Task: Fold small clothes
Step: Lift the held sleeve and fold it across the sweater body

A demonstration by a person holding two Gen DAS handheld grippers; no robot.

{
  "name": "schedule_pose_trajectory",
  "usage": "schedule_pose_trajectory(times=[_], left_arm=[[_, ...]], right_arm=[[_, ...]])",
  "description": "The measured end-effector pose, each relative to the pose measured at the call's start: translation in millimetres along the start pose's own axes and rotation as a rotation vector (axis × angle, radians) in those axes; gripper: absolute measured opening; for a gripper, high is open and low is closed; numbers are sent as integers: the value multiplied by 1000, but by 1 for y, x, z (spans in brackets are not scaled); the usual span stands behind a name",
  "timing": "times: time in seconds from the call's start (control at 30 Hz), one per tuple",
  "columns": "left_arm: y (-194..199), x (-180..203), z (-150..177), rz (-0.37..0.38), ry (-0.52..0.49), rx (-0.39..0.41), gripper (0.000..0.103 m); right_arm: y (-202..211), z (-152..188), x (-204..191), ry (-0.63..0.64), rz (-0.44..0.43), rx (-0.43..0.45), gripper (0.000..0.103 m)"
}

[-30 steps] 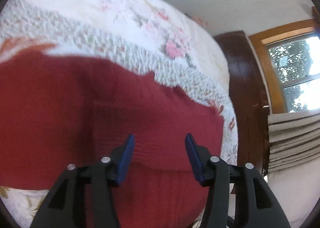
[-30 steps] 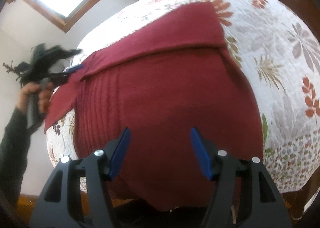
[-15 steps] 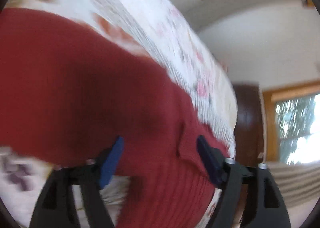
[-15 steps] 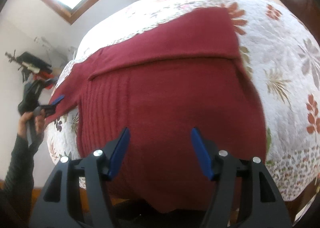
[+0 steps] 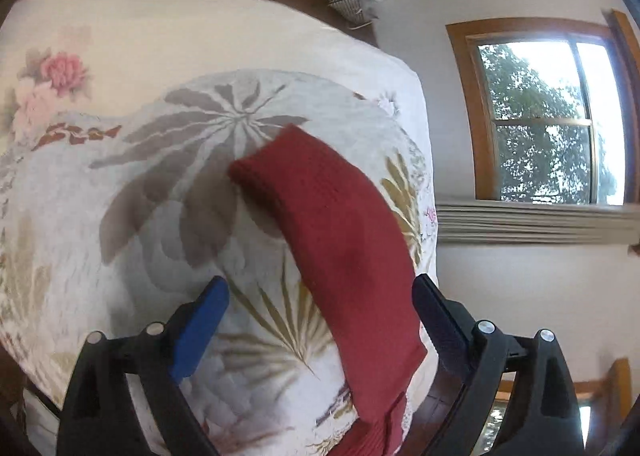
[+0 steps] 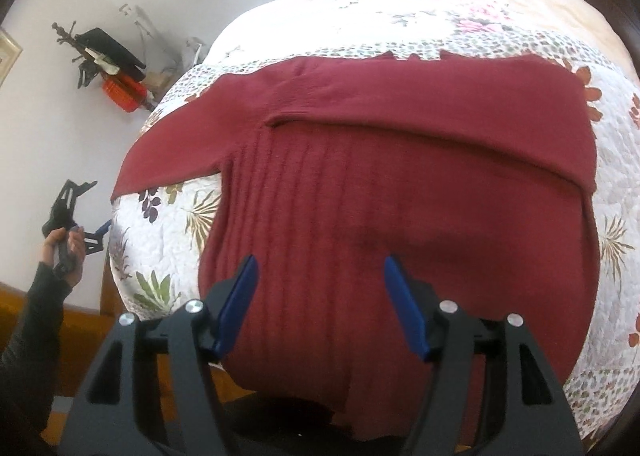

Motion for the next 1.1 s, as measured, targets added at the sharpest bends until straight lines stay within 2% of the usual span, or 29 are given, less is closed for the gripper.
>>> schedule_pose_trajectory(times=[0.23,0.3,0.33,0.37,0.47,0.6,0.67,0.8,1.0,1.1], left_arm=[[-21,3,-29,-35,-19,41,93],[-23,3,-45,-55,-25,54,76],[-27,4,-46,-68,-35,56,53],[-29,3,-48,-80,-37,50,33],[-29,0,-52,-85,-28,61,11],[-18,20,-53,-74,-84,113,8],[2,34,-46,-53,-133,127,8],[10,103,-21,-3,-309,135,8],[1,224,71,92,-664,71,8],[-15,264,121,125,-784,21,8]], right_arm=[[7,4,4,-25,20,11,67],[7,7,11,-46,28,7,67],[7,8,13,-54,31,4,67],[7,9,16,-61,32,0,67],[8,11,21,-70,34,1,67],[11,11,24,-73,28,10,67],[12,11,25,-77,25,14,67],[17,14,30,-86,16,26,67],[26,18,43,-134,-11,39,67],[34,20,53,-170,-25,56,67]])
Point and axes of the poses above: each gripper's, at about its wrist camera, not at the fingertips, and y roughly against the way its jaws point, x to its right, z to its underside, the point moved 6 cm from there along -y, roughly the way its jaws point, and after that the axes turned 1 degree about y, right-handed, at the moved point
